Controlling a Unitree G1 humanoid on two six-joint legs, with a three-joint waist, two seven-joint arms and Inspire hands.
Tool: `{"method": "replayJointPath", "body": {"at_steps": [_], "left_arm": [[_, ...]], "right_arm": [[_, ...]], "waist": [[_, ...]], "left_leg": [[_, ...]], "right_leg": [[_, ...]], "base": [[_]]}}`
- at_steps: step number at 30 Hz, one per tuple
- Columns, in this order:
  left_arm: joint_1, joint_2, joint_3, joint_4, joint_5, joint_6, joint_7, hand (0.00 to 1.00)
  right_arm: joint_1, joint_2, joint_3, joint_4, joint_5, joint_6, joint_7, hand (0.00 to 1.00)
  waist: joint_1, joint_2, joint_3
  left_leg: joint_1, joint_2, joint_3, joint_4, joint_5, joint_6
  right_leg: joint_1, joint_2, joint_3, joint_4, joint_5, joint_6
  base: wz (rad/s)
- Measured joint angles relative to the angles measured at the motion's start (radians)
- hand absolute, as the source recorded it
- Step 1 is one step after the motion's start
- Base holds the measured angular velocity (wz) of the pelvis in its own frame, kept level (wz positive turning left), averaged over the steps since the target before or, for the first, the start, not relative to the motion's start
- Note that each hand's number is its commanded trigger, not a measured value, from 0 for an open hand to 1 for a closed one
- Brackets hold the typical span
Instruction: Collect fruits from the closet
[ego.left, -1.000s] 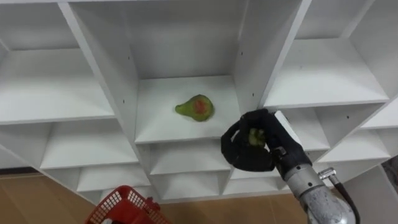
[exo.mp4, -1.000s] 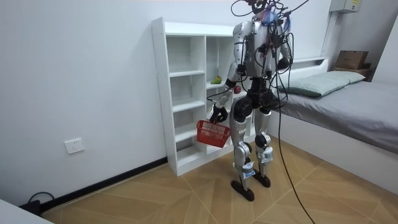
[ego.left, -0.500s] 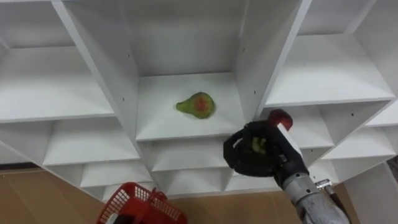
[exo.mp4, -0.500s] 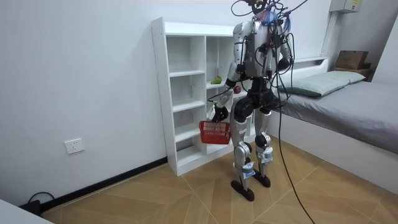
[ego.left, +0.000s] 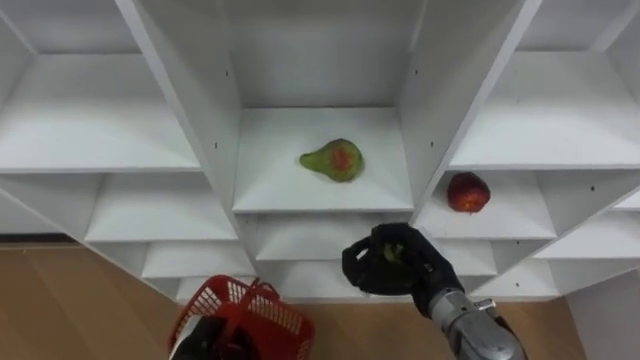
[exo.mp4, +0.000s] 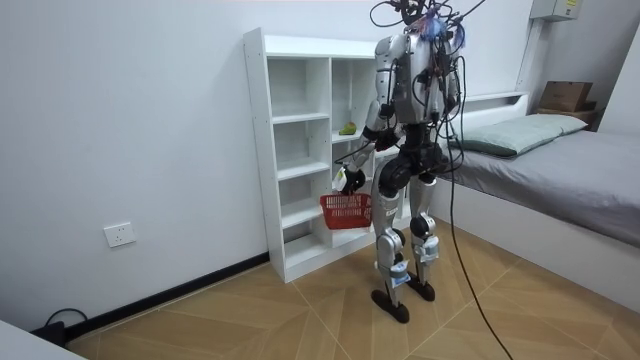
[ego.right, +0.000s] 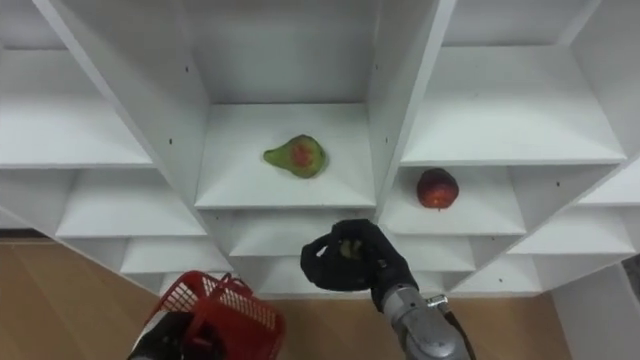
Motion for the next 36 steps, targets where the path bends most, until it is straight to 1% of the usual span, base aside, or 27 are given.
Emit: {"method": "replayJointPath", "body": {"at_steps": [4, 5, 7, 9, 12, 14, 16, 18, 23, 25, 27, 31, 36], "left_arm": [[-0.006, -0.003, -0.022, 0.0, -0.034, -0.005, -0.018, 1.0], [-0.007, -0.004, -0.035, -0.001, -0.041, -0.005, -0.027, 1.0], [-0.013, -0.005, -0.057, 0.0, -0.062, -0.002, -0.044, 1.0], [-0.029, -0.009, -0.076, -0.001, -0.078, 0.0, -0.056, 1.0], [-0.053, -0.02, -0.076, -0.003, -0.081, 0.0, -0.061, 1.0], [-0.068, -0.025, -0.078, -0.003, -0.108, 0.0, -0.064, 1.0], [-0.085, -0.027, -0.087, -0.004, -0.134, 0.0, -0.063, 1.0], [-0.108, -0.039, -0.095, -0.005, -0.179, 0.0, -0.066, 1.0], [-0.114, -0.045, -0.098, -0.019, -0.197, 0.0, -0.078, 1.0], [-0.114, -0.047, -0.098, -0.021, -0.198, 0.0, -0.078, 1.0], [-0.115, -0.046, -0.1, -0.021, -0.196, 0.0, -0.079, 1.0], [-0.115, -0.043, -0.116, -0.021, -0.196, 0.003, -0.081, 1.0], [-0.116, -0.045, -0.115, -0.021, -0.197, 0.009, -0.082, 1.0]], "right_arm": [[-0.016, -0.004, 0.007, 0.014, 0.011, 0.0, -0.001, 1.0], [-0.027, -0.004, 0.013, 0.032, 0.02, -0.001, -0.002, 1.0], [-0.053, -0.003, 0.029, 0.07, 0.03, -0.001, -0.007, 1.0], [-0.089, 0.0, 0.054, 0.113, 0.034, -0.001, -0.019, 1.0], [-0.123, 0.005, 0.078, 0.15, 0.038, -0.001, -0.028, 1.0], [-0.139, 0.015, 0.092, 0.174, 0.041, -0.002, -0.036, 1.0], [-0.149, 0.02, 0.1, 0.197, 0.046, -0.003, -0.041, 1.0], [-0.152, 0.025, 0.104, 0.212, 0.047, -0.003, -0.047, 1.0], [-0.171, 0.039, 0.106, 0.259, 0.087, -0.003, -0.054, 1.0], [-0.18, 0.04, 0.106, 0.276, 0.099, -0.003, -0.059, 1.0], [-0.2, 0.048, 0.105, 0.303, 0.106, -0.003, -0.067, 1.0], [-0.226, 0.056, 0.105, 0.356, 0.121, -0.002, -0.071, 1.0], [-0.227, 0.066, 0.106, 0.369, 0.125, -0.002, -0.076, 1.0]], "waist": [[0.009, 0.0, -0.0001], [0.011, 0.0, 0.0], [0.018, 0.0, 0.0002], [0.023, 0.002, 0.0023], [0.026, 0.003, 0.0069], [0.031, 0.002, 0.0087], [0.033, 0.001, 0.0091], [0.046, 0.001, 0.0091], [0.048, 0.002, 0.0094], [0.049, 0.005, 0.0112], [0.049, 0.012, 0.0158], [0.051, 0.019, 0.0187], [0.052, 0.023, 0.0177]], "left_leg": [[-0.025, -0.003, -0.009, 0.001, 0.005, 0.0], [-0.027, -0.003, -0.014, 0.002, 0.005, 0.0], [-0.028, -0.003, -0.015, 0.001, 0.005, 0.0], [-0.029, -0.003, -0.018, -0.001, 0.009, 0.001], [-0.031, -0.003, -0.018, -0.003, 0.011, 0.002], [-0.033, -0.003, -0.018, -0.003, 0.011, 0.002], [-0.039, -0.004, -0.018, -0.001, 0.012, 0.002], [-0.051, -0.004, -0.018, 0.0, 0.016, 0.003], [-0.066, -0.004, -0.018, 0.0, 0.019, 0.002], [-0.067, -0.003, -0.018, 0.0, 0.02, 0.002], [-0.069, -0.004, -0.017, 0.0, 0.021, 0.003], [-0.071, -0.003, -0.017, 0.0, 0.022, 0.002], [-0.081, -0.003, -0.017, 0.0, 0.025, 0.002]], "right_leg": [[-0.022, -0.005, -0.008, 0.0, 0.0, 0.0], [-0.022, -0.01, -0.016, 0.0, 0.0, 0.0], [-0.022, -0.01, -0.018, 0.0, 0.0, 0.0], [-0.022, -0.014, -0.025, 0.0, 0.0, 0.0], [-0.022, -0.015, -0.032, 0.0, 0.0, 0.0], [-0.022, -0.015, -0.037, 0.0, 0.0, 0.0], [-0.025, -0.015, -0.049, 0.0, 0.0, 0.0], [-0.034, -0.015, -0.053, 0.0, 0.0, 0.0], [-0.042, -0.017, -0.067, 0.0, 0.0, 0.0], [-0.042, -0.017, -0.071, 0.0, 0.0, 0.0], [-0.043, -0.019, -0.076, 0.0, 0.0, 0.0], [-0.044, -0.024, -0.079, 0.0, 0.0, 0.0], [-0.053, -0.024, -0.08, 0.0, 0.0, 0.0]], "base": [[0.08], [0.13], [0.08], [0.07], [0.07], [0.06], [0.08], [0.06], [0.07], [0.09], [0.05], [0.03], [0.0]]}}
